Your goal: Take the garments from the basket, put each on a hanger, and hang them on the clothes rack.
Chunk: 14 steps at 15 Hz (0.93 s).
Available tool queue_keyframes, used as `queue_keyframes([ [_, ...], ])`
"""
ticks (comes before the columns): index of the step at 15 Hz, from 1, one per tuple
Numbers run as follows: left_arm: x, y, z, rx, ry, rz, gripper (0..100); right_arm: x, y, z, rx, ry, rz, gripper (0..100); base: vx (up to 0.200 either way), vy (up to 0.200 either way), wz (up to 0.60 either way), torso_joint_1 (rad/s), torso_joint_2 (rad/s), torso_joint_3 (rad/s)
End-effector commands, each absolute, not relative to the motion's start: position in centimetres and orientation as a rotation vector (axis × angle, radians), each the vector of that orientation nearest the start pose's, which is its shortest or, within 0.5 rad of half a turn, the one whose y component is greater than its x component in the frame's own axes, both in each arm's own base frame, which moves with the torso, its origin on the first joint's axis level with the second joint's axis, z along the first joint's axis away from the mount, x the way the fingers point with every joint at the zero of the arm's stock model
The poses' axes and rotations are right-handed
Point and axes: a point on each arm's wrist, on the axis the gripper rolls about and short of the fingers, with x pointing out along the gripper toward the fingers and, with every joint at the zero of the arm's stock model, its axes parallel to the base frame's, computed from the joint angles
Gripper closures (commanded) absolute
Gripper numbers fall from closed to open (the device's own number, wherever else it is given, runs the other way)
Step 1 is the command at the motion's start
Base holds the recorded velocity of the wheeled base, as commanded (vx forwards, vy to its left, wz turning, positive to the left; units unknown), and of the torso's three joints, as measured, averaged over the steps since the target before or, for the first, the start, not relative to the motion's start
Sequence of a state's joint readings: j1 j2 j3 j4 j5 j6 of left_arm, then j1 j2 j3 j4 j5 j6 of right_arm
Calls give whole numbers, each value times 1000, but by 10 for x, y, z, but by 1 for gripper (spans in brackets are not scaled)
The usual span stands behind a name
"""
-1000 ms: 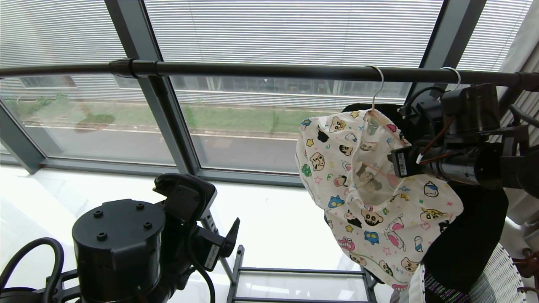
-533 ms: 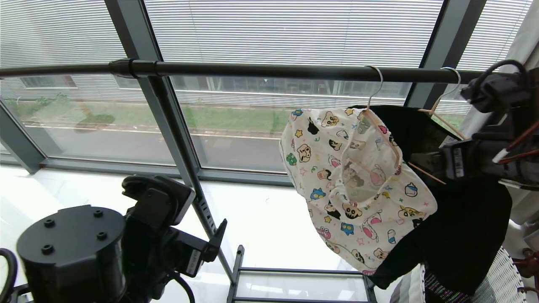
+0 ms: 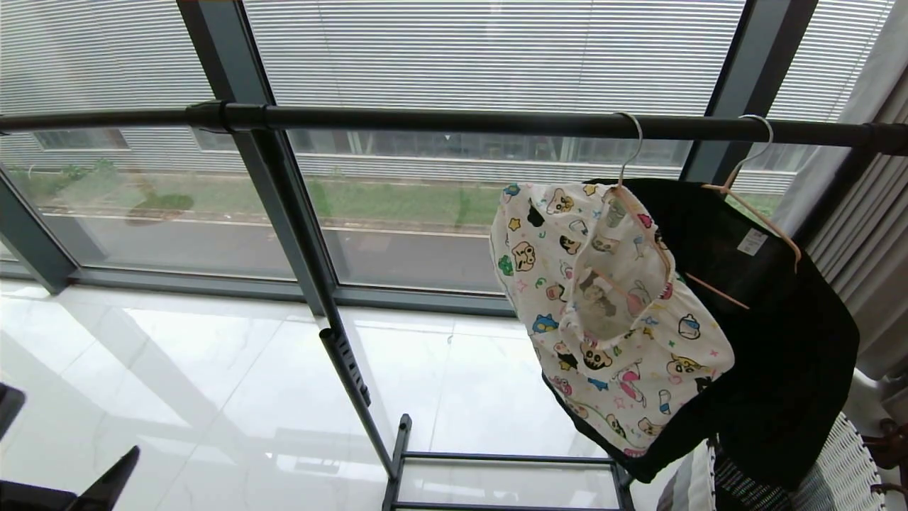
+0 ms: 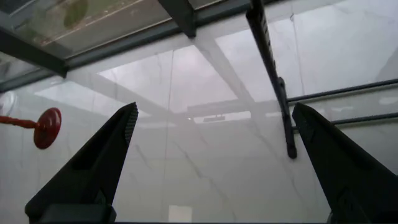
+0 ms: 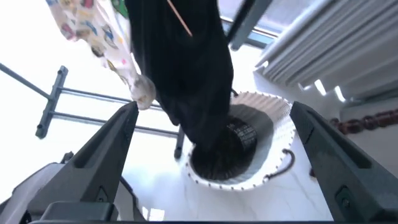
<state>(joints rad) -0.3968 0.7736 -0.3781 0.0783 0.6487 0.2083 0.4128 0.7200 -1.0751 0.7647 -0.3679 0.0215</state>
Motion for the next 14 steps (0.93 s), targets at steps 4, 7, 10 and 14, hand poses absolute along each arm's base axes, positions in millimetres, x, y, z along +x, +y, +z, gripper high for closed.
queue_keyframes([
  [4,-18,12,139,143,240,714,0,-56,-17,240,-45,319,-218,0,0,0,0,0,0,0],
  [7,-36,11,107,113,145,741,0,-56,-17,212,42,157,-218,0,0,0,0,0,0,0],
  [10,-28,11,86,101,188,753,0,-39,-12,177,79,5,-125,0,0,0,0,0,0,0],
  [14,-22,9,84,90,129,552,0,-25,-8,114,-18,-12,-28,0,0,0,0,0,0,0],
])
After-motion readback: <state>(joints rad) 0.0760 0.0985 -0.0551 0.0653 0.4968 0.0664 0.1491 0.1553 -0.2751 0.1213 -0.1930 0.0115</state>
